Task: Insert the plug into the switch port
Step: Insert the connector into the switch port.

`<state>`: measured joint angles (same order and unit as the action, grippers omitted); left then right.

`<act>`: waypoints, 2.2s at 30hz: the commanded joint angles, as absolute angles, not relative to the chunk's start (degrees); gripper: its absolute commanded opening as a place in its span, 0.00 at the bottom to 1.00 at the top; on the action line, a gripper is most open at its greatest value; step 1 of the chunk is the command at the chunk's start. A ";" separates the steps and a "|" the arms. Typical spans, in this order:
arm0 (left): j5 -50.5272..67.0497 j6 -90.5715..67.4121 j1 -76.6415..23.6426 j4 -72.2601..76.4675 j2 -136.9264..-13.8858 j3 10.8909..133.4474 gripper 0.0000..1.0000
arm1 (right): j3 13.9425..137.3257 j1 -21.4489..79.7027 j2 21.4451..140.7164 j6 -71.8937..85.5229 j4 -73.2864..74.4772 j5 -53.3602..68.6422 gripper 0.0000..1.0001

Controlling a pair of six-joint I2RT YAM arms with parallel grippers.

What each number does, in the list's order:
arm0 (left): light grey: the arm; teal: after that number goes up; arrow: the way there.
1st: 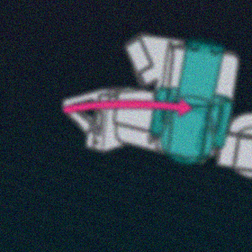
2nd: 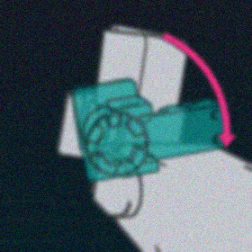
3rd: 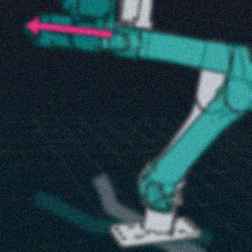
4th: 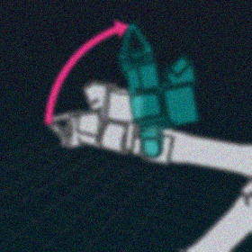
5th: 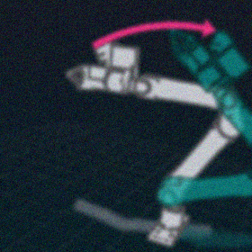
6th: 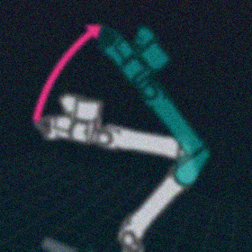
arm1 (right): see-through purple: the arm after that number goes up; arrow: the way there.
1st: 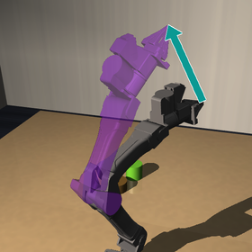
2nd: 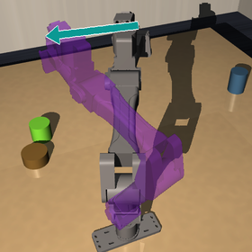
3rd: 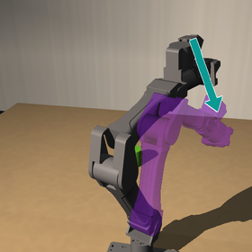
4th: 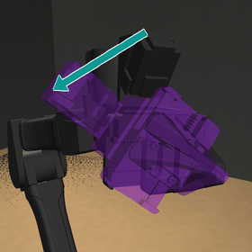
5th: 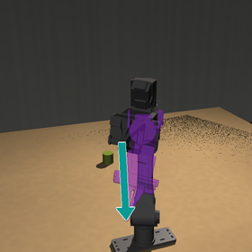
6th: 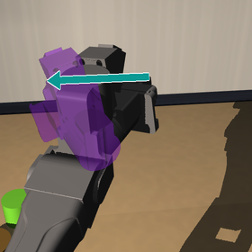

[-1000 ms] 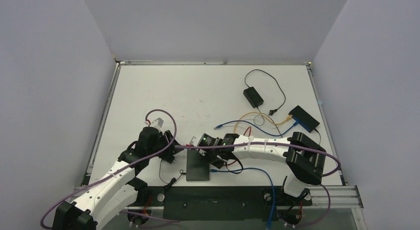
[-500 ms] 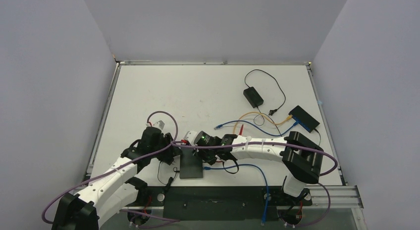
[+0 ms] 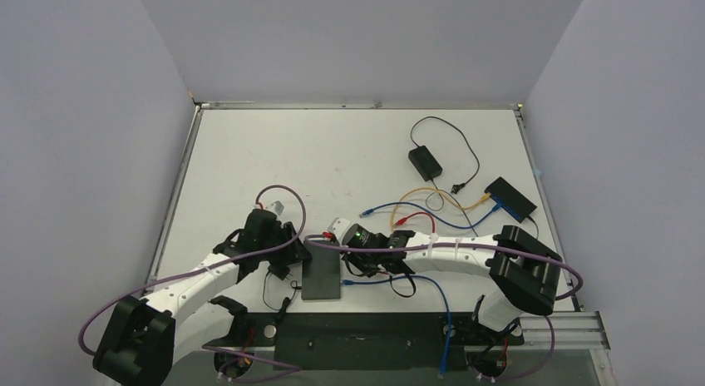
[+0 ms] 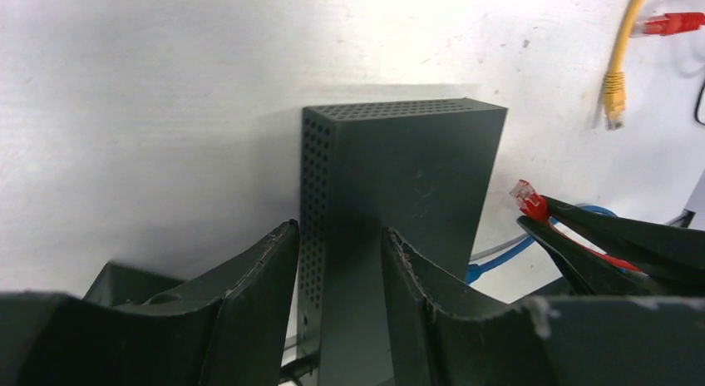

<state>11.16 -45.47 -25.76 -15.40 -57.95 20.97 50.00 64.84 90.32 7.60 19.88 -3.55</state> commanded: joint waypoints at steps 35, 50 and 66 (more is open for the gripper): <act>20.00 -37.97 -25.47 1.17 -73.15 28.16 0.32 | 47.25 66.87 91.93 4.82 4.68 -1.55 0.00; 23.28 -39.34 -25.57 1.76 -70.50 23.84 0.30 | 42.78 66.90 89.04 4.24 -6.56 -6.82 0.00; 27.26 -39.42 -28.78 2.12 -70.47 21.89 0.27 | 45.93 66.81 90.33 -3.68 -6.99 -1.79 0.00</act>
